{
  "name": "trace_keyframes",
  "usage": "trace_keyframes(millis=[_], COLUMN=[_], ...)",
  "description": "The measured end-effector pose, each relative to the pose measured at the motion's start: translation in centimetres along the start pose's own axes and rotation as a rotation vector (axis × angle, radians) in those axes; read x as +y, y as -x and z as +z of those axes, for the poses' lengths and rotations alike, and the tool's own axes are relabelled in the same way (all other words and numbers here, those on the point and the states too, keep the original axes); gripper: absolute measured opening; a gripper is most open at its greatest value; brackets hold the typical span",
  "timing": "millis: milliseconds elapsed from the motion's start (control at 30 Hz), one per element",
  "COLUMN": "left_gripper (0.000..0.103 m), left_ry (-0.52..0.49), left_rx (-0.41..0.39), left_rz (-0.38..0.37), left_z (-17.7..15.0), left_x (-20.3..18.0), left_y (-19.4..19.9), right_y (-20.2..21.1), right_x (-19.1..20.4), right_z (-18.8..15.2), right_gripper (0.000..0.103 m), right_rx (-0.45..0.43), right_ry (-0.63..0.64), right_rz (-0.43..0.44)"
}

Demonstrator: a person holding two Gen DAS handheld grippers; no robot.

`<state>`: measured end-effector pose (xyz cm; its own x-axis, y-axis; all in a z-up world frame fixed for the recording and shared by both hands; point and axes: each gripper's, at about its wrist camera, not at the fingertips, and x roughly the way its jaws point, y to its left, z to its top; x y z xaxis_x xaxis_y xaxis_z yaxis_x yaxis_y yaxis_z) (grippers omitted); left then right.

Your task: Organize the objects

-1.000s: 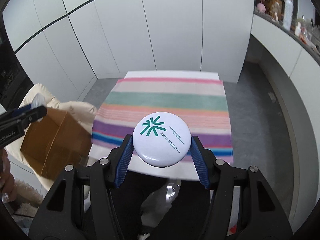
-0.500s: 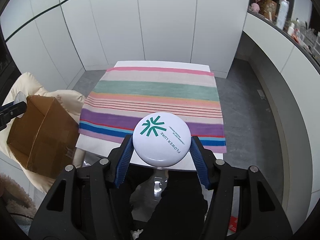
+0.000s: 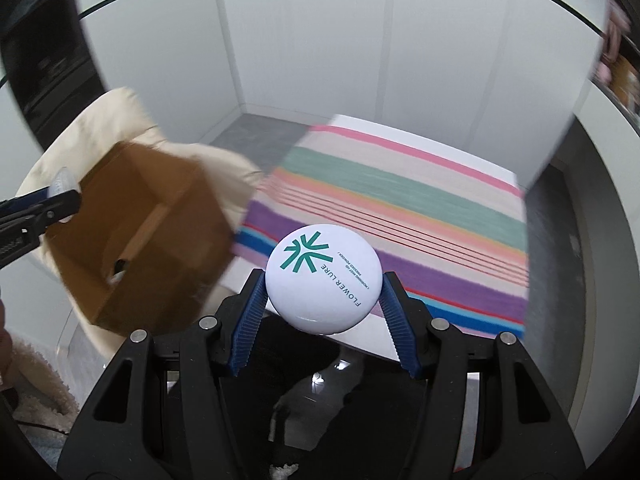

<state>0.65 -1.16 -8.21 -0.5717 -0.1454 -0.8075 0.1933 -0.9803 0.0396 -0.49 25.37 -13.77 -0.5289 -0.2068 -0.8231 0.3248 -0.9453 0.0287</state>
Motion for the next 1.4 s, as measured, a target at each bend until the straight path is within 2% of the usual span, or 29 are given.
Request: trace_keyframes(millis=[333, 567, 600, 633, 667, 700, 733, 833, 1167, 1300, 1400], left_gripper=[0.056, 0.057, 0.061, 0.074, 0.081, 0.095, 0.099, 0.099, 0.099, 0.099, 0.099], left_ry=[0.187, 0.251, 0.233, 0.206, 0.189, 0.177, 0.177, 0.186, 0.200, 0.189, 0.120], left_rx=[0.039, 0.016, 0.004, -0.002, -0.001, 0.003, 0.004, 0.012, 0.050, 0.053, 0.086], left_rz=[0.103, 0.120, 0.118, 0.134, 0.147, 0.151, 0.135, 0.075, 0.054, 0.047, 0.012], left_z=[-2.3, -2.5, -2.3, -2.1, -1.9, -1.9, -1.9, -2.0, -2.1, -1.9, -1.3], left_x=[11.5, 15.8, 15.8, 15.6, 15.3, 15.2, 15.1, 14.6, 14.1, 13.9, 12.5], left_y=[-2.1, -3.4, -3.7, -3.9, -4.2, -4.3, -4.4, -4.3, -4.9, -4.5, -3.9], right_y=[-3.8, -6.2, -6.6, -6.7, -7.0, -7.1, -7.1, -7.1, -6.7, -5.7, -4.1], right_x=[14.5, 23.2, 24.0, 24.4, 24.9, 25.1, 25.0, 24.7, 22.3, 20.7, 18.8], right_z=[1.8, 2.5, 2.7, 2.8, 3.0, 3.2, 3.4, 3.9, 3.9, 3.8, 3.8], right_gripper=[0.060, 0.060, 0.062, 0.070, 0.091, 0.103, 0.103, 0.103, 0.103, 0.103, 0.103], right_rx=[0.033, 0.056, 0.057, 0.057, 0.059, 0.053, 0.037, 0.029, 0.050, 0.027, 0.001], right_ry=[0.245, 0.380, 0.386, 0.386, 0.383, 0.374, 0.364, 0.340, 0.257, 0.209, 0.149], right_rz=[0.159, 0.246, 0.255, 0.261, 0.255, 0.239, 0.225, 0.229, 0.227, 0.171, 0.086])
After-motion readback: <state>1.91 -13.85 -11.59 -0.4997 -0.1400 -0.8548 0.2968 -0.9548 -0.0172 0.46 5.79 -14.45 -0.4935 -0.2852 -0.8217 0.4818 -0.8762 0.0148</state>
